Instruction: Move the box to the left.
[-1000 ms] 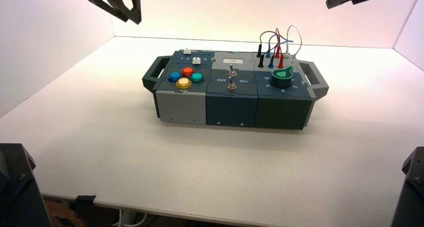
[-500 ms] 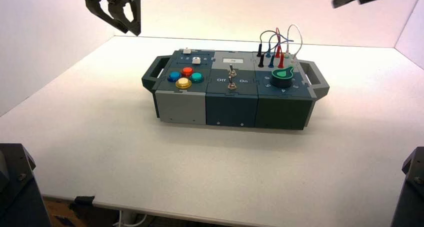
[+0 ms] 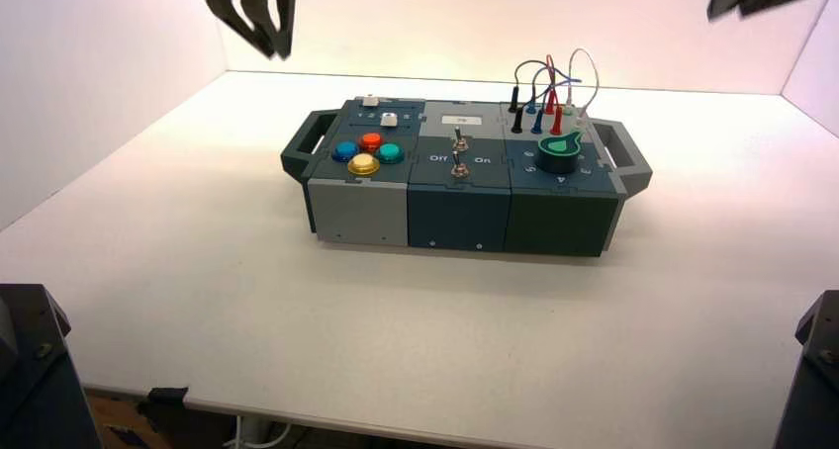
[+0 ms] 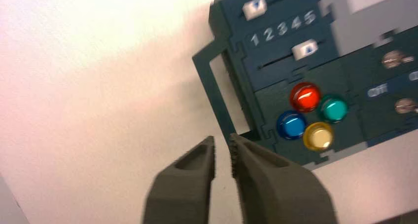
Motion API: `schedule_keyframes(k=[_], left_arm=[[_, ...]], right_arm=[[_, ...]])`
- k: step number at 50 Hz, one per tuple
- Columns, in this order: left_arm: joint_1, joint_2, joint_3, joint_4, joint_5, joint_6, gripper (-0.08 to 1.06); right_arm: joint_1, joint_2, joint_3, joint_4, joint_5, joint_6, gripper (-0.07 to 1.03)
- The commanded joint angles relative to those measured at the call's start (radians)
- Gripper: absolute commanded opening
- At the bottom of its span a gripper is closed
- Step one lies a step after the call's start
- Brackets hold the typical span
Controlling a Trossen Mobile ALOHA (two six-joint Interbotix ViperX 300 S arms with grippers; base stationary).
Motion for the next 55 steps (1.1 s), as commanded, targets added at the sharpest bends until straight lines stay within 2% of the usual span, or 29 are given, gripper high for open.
schedule_keyframes(k=[1,3,12,20,26,33,45,52,55], left_arm=[[0.026,0.037,-0.035,0.005,0.005,0.018,0.02],[0.037,0.051,-0.035,0.005,0.005,0.023,-0.04],[0.075,0.084,-0.034,0.006,-0.031,0.035,-0.03],[0.101,0.129,-0.035,0.006,-0.06,0.038,-0.03],[0.107,0.161,-0.034,0.006,-0.08,0.041,-0.03],[0.11,0.202,-0.038,0.003,-0.091,0.041,-0.03],[0.11,0.27,-0.048,-0.018,-0.101,0.041,-0.03],[0.112,0.281,-0.046,-0.038,-0.104,0.041,-0.03],[0.11,0.281,-0.046,-0.038,-0.104,0.043,-0.03]], right_arm=[[-0.029,0.083,-0.057,0.003,-0.003,0.0,0.0],[-0.034,0.11,-0.066,0.003,-0.002,0.0,-0.02],[-0.038,0.273,-0.124,0.006,0.008,0.002,-0.02],[-0.038,0.417,-0.16,0.046,0.005,0.0,-0.02],[-0.04,0.494,-0.173,0.054,0.006,0.0,-0.02],[-0.038,0.548,-0.187,0.072,0.002,0.002,-0.02],[-0.026,0.634,-0.19,0.097,-0.021,0.0,-0.02],[0.012,0.667,-0.201,0.101,-0.031,0.0,-0.02],[0.034,0.676,-0.206,0.106,-0.034,0.0,-0.02]])
